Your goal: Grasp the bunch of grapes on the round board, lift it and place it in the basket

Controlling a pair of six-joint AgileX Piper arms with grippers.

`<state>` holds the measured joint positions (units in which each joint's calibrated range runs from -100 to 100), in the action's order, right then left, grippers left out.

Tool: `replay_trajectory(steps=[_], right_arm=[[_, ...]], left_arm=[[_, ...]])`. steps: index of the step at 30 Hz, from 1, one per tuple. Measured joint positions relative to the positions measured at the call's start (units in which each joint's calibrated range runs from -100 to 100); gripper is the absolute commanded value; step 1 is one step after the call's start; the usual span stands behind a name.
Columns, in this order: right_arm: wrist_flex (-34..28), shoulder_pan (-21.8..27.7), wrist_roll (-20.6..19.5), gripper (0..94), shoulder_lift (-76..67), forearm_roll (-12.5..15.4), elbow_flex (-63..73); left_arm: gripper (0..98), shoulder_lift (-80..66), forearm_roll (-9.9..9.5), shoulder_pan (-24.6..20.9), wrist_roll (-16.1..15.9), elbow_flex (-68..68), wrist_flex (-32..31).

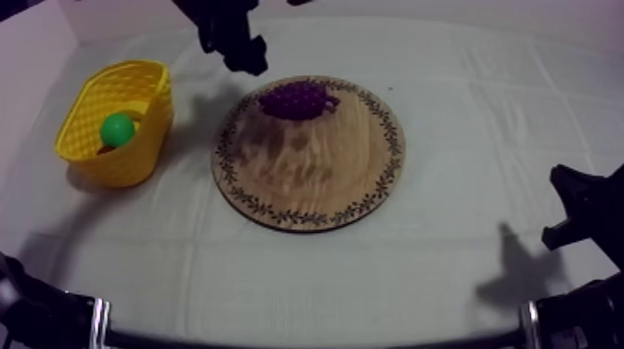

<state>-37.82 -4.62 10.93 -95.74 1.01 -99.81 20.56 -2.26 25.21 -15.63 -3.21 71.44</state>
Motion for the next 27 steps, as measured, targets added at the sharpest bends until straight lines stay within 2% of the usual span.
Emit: replay_trajectory(steps=[4, 8, 19, 27], right_arm=[[0.00, 0.00, 0.03, 0.4, 0.00, 0.00, 0.00], [0.00, 0.00, 0.03, 0.4, 0.00, 0.00, 0.00], [0.00, 0.00, 0.03, 0.4, 0.00, 0.00, 0.00], [0.00, 0.00, 0.00, 0.4, 0.00, 0.00, 0.00]], left_arm=[[95.0, 0.74, 1.14, -0.47, -2.28, -0.32, 3.42], [95.0, 1.80, 1.86, -0.48, -4.01, -0.19, 3.12], [91.6, 9.16, 2.26, 0.92, -6.13, 0.32, -6.12], [88.9, 16.50, 3.43, 1.63, -6.42, -4.63, -9.46]])
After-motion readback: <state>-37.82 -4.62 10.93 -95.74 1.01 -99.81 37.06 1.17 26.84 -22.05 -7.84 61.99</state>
